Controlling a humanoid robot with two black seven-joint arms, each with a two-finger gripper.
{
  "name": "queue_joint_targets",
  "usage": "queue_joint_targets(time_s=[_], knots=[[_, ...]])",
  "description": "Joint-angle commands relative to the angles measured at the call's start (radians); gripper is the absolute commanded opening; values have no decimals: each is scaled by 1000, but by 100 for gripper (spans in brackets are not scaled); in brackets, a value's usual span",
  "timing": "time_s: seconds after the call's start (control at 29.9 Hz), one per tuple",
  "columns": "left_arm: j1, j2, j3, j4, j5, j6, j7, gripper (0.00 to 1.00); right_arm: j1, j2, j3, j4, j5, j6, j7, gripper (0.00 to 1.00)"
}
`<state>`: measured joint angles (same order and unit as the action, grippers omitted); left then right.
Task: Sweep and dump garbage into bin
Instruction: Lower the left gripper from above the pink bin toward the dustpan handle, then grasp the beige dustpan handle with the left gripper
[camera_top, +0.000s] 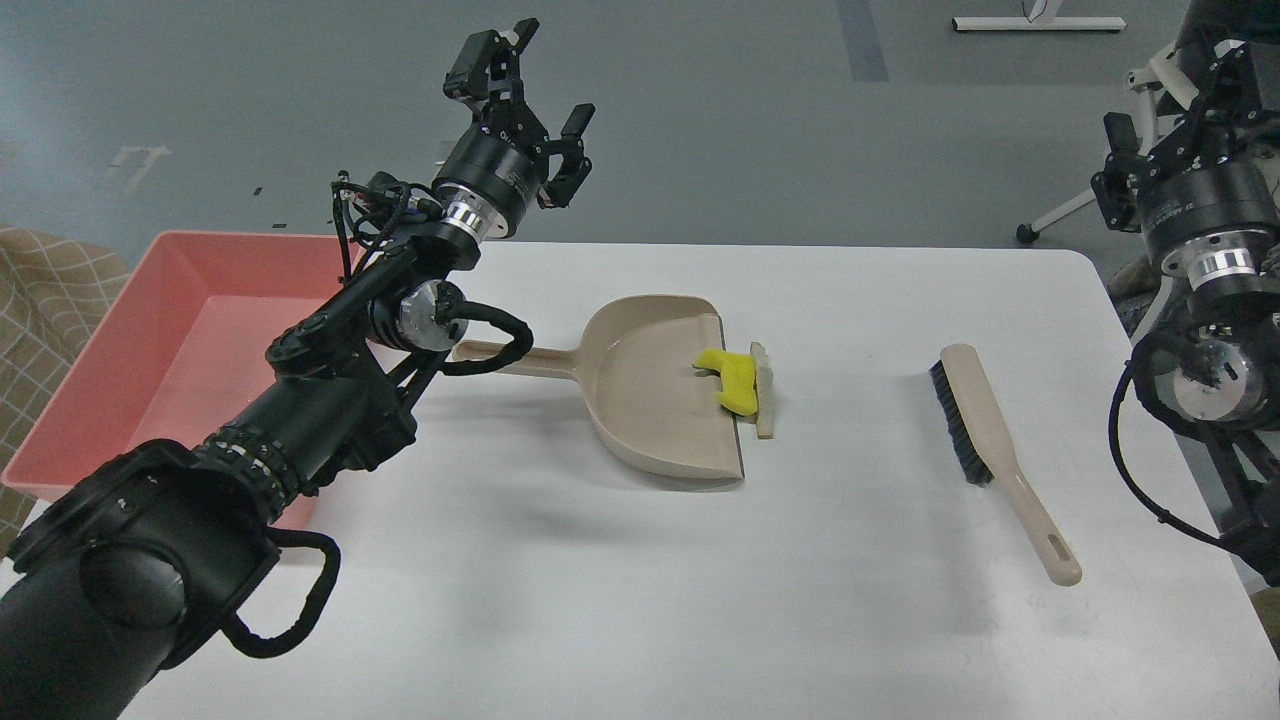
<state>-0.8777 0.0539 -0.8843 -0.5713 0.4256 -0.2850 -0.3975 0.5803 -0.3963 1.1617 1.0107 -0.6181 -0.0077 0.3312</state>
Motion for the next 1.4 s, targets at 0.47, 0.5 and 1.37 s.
queue_joint_targets(time_s=[0.47,0.5,1.37], knots=[[-1,37,133,-127,70,69,3,98,-49,-7,27,31,0,-14,2,100],[-1,47,140,-140,73,72,3,98,-53,-7,29,34,0,-14,2,100],[36,656,538,-893,79,240,112,98,-82,2,42,54,0,-15,2,100]])
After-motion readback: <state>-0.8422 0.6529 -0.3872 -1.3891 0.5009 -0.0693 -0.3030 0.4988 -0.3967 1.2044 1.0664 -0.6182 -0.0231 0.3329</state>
